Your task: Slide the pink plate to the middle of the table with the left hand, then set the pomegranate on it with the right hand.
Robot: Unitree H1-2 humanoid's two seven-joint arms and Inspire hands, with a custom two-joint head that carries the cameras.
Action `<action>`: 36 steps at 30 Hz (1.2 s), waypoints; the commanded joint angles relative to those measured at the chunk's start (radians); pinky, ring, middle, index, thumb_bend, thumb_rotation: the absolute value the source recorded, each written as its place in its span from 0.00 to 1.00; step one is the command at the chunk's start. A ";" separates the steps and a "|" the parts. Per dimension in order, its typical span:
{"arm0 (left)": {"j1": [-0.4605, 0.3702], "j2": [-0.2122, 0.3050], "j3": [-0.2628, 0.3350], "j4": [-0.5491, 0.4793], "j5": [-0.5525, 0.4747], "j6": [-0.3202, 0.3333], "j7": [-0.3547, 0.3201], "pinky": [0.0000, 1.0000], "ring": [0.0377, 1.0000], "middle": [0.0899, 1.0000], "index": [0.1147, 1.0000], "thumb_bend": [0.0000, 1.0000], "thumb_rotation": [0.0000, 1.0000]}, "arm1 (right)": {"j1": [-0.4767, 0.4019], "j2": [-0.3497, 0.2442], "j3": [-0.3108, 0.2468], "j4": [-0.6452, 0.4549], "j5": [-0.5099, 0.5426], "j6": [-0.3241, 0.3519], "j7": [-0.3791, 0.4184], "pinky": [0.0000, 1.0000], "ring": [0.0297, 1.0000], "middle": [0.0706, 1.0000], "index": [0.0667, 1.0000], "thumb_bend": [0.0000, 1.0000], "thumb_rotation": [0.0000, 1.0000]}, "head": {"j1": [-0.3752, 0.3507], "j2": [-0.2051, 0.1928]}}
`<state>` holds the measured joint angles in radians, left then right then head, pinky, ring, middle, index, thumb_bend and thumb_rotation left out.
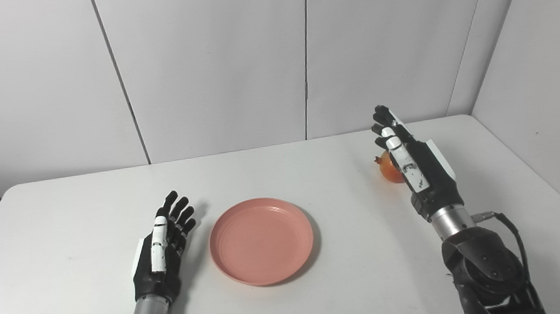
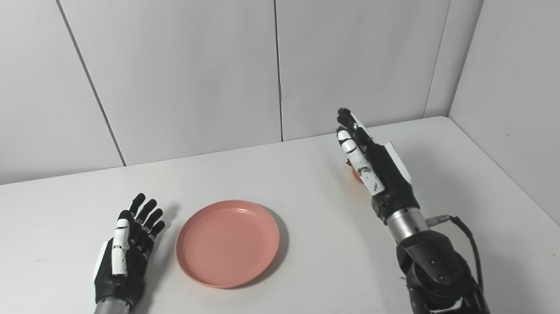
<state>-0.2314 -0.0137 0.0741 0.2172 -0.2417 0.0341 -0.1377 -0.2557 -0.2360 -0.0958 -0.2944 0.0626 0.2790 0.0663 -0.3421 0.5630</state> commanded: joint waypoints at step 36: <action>0.010 0.024 0.009 0.054 -0.040 0.017 -0.033 0.94 0.93 0.93 0.91 0.39 1.00 | -0.220 -0.331 0.143 0.221 -0.576 0.177 0.179 0.80 0.92 0.98 0.99 1.00 0.55 | -0.047 -0.019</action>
<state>-0.2384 -0.0046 0.0793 0.2302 -0.2844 0.0349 -0.1626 -0.4192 -0.5362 0.0516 -0.0632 -0.5039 0.4660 0.2539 -0.3896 0.5430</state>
